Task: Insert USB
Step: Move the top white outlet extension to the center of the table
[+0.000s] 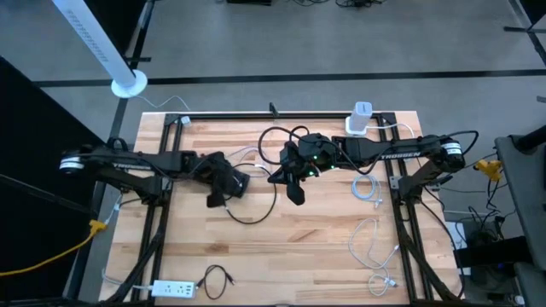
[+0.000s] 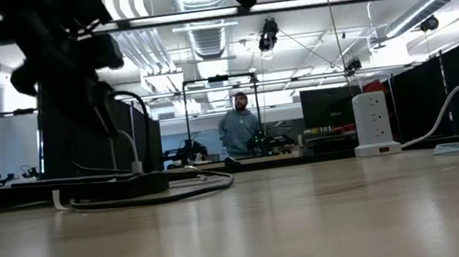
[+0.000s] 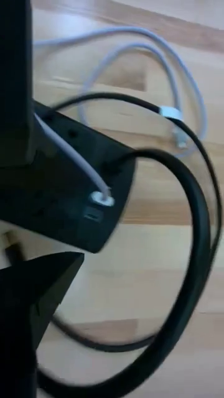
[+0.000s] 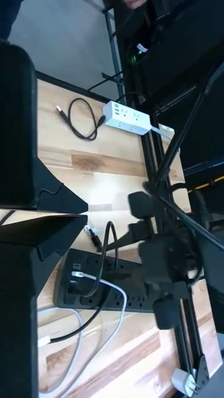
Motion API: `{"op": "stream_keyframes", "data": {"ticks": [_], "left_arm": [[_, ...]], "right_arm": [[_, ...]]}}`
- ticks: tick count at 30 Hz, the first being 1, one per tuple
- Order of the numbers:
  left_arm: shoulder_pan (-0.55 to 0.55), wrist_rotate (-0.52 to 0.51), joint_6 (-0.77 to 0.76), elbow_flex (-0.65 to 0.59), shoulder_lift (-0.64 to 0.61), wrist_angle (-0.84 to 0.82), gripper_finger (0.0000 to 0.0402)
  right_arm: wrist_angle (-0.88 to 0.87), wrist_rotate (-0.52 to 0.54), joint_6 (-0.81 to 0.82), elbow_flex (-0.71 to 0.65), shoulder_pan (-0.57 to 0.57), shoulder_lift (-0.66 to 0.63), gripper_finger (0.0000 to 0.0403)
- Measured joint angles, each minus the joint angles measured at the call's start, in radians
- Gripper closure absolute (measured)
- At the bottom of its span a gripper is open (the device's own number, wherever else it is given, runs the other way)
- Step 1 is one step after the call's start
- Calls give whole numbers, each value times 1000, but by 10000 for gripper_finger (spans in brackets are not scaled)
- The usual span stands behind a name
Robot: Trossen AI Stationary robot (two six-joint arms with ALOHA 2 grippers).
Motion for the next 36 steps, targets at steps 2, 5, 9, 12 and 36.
{"op": "stream_keyframes", "data": {"ticks": [2,5,9,12,36], "left_arm": [[-5,-1,-24,49,-12,-91,256],[-24,0,-47,121,-44,-203,269],[-66,9,-115,218,-110,-258,298],[-105,55,-192,277,-178,-201,329],[-236,-61,235,270,-185,325,401]], "right_arm": [[1,0,-10,0,0,0,403],[8,0,-24,0,0,0,403],[44,3,-45,0,0,0,403],[111,4,-75,0,0,0,403],[401,1,-401,1,-13,78,403]]}}
